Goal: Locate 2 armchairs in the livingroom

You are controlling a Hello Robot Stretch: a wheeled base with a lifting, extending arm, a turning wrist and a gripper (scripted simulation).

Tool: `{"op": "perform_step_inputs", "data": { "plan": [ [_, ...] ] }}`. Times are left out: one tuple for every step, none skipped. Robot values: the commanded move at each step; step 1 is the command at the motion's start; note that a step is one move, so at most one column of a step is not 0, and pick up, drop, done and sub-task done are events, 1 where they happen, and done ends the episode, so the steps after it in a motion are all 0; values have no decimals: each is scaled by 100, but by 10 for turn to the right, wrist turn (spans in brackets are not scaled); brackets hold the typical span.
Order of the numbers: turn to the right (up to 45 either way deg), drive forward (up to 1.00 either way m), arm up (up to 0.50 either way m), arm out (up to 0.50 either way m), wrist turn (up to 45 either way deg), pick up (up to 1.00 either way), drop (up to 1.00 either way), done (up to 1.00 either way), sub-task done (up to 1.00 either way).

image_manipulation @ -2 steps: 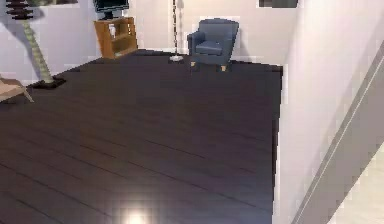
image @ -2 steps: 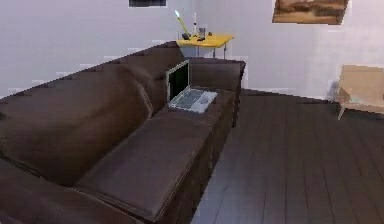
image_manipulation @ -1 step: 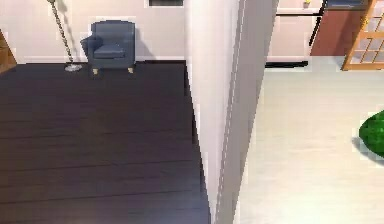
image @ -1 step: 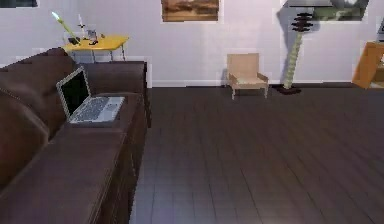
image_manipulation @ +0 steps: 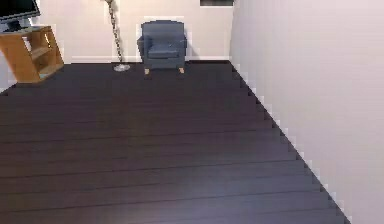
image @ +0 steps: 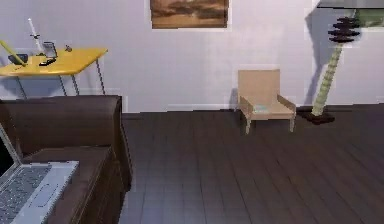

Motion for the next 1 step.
{"op": "perform_step_inputs", "data": {
  "plan": [
    [0,100,0,0,0,0,0,0,0]
  ]
}}
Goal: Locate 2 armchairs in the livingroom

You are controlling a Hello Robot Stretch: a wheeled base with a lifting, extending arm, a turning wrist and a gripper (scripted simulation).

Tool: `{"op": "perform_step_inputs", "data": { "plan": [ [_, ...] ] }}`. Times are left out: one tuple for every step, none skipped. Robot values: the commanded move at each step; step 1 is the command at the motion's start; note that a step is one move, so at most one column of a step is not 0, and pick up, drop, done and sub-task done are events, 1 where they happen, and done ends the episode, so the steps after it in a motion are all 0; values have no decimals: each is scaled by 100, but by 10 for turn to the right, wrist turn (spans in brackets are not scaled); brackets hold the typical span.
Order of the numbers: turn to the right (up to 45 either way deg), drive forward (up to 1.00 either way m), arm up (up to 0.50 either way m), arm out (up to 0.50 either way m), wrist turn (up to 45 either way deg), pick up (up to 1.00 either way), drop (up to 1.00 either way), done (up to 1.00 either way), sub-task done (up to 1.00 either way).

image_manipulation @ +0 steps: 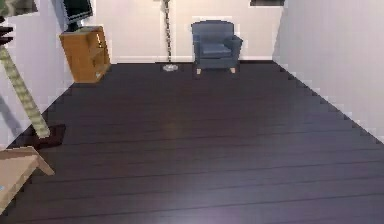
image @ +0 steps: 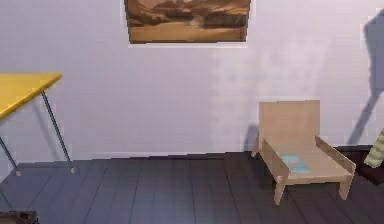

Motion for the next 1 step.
{"op": "perform_step_inputs", "data": {
  "plan": [
    [0,75,0,0,0,0,0,0,0]
  ]
}}
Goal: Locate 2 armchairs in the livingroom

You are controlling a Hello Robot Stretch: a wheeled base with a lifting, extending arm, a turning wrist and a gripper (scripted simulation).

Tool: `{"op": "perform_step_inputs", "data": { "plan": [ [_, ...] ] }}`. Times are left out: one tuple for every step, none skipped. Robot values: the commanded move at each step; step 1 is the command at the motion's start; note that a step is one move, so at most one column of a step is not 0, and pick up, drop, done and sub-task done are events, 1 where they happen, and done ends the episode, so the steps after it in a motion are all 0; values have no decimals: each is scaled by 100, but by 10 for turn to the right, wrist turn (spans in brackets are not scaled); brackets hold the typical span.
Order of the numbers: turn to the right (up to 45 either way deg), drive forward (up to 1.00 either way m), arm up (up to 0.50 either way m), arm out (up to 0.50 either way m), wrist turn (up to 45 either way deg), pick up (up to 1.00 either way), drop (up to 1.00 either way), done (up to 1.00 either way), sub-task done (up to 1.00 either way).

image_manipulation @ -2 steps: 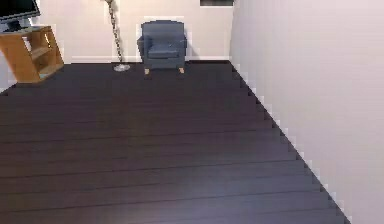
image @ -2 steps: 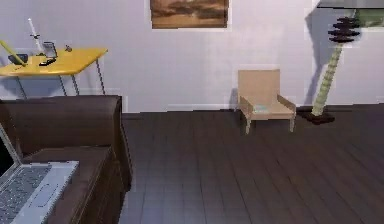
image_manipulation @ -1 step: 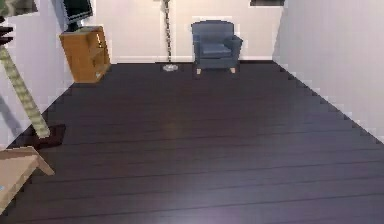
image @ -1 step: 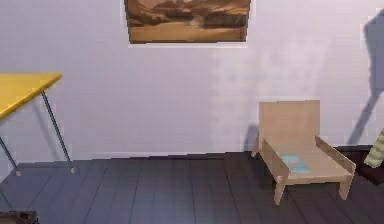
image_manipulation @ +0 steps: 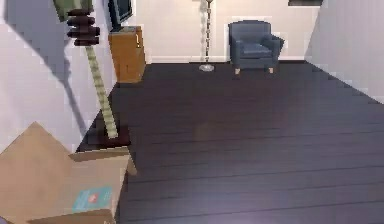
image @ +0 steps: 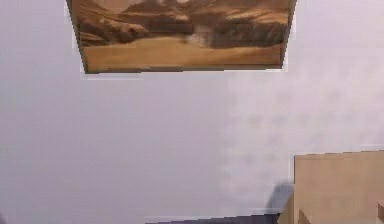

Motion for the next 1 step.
{"op": "perform_step_inputs", "data": {
  "plan": [
    [450,0,0,0,0,0,0,0,0]
  ]
}}
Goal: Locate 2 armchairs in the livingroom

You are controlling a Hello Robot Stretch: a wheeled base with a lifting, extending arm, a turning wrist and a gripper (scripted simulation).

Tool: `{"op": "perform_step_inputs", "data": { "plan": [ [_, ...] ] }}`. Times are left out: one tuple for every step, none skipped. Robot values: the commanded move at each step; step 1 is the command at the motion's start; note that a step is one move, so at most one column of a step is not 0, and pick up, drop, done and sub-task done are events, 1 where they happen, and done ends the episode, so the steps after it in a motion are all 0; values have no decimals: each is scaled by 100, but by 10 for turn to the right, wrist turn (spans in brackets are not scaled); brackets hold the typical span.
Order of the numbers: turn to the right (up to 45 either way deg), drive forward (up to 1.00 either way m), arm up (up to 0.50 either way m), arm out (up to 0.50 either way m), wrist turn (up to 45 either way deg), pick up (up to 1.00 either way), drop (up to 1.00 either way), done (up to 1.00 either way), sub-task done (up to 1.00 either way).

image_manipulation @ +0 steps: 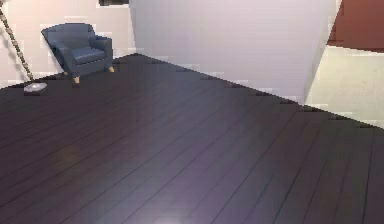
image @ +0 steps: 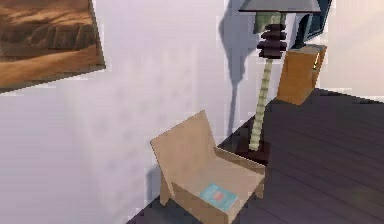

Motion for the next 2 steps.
{"op": "perform_step_inputs", "data": {
  "plan": [
    [0,0,0,0,0,0,0,0,100],
    [450,0,0,0,0,0,0,0,0]
  ]
}}
